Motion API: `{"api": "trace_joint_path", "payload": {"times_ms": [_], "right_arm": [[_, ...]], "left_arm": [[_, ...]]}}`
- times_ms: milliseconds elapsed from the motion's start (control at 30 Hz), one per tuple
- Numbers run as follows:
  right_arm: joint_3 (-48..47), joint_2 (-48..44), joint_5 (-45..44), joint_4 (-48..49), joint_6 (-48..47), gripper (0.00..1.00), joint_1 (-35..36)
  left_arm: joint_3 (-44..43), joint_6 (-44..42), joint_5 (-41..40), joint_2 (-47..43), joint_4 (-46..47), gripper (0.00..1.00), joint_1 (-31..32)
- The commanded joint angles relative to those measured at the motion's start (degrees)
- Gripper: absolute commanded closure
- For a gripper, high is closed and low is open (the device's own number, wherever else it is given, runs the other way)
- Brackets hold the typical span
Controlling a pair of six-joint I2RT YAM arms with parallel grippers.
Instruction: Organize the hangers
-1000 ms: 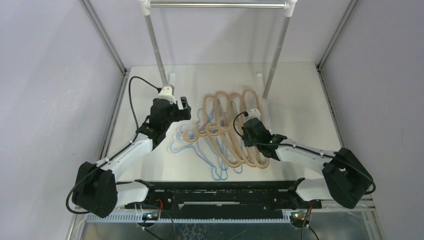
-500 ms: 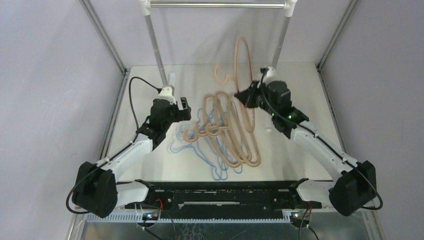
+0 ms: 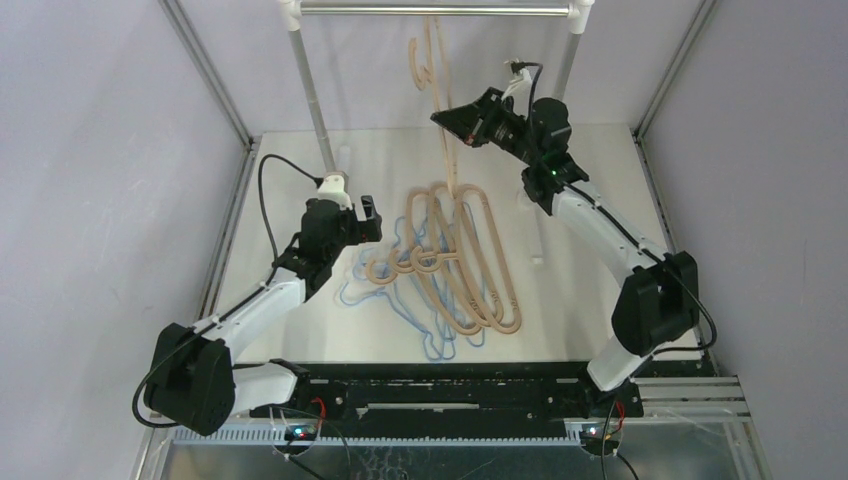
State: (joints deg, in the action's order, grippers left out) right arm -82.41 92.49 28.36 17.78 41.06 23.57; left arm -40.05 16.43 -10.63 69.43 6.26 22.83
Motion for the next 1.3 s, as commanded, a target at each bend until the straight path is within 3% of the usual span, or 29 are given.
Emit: {"api": "trace_joint_path", "payload": {"times_ms": [0, 167, 467, 833, 1033, 1100, 1200, 1267], "right_arm": [[-4.0, 3.2, 3.5, 13.5, 9.9, 1.0, -0.2], [-5.6, 6.3, 3.1, 21.0, 15.2, 1.0, 0.0], [-11.3, 10.4, -0.5, 23.1, 18.6, 1.0, 0.2], [-20.0, 17.3, -8.1, 15.0, 21.2, 1.0, 0.0], [-22.7, 21.3, -8.1, 12.7, 25.5, 1.0, -1.0], [-22.1, 21.5, -7.6, 12.9, 25.9, 0.94, -1.2], [-19.7, 20.1, -7.5, 12.8, 24.5, 0.77, -1.2], [-17.4, 18.1, -7.9, 12.5, 23.1, 0.6, -1.2]], "left_arm": [[0.9, -1.1, -1.1, -1.3, 2.2, 0.01, 0.2], [1.0, -1.2, -1.5, -1.2, 2.2, 0.01, 0.2], [0.7, -1.6, -1.8, -0.7, 1.8, 0.0, 0.2], [0.7, -1.8, -2.1, -1.4, 1.4, 0.01, 0.2], [0.9, -2.0, -2.4, -1.7, 1.4, 0.01, 0.2], [0.8, -2.0, -2.4, -1.6, 1.3, 0.0, 0.1], [0.7, -2.1, -2.4, -1.2, 1.4, 0.01, 0.2], [0.7, -2.0, -2.3, -1.1, 1.4, 0.01, 0.2]]}}
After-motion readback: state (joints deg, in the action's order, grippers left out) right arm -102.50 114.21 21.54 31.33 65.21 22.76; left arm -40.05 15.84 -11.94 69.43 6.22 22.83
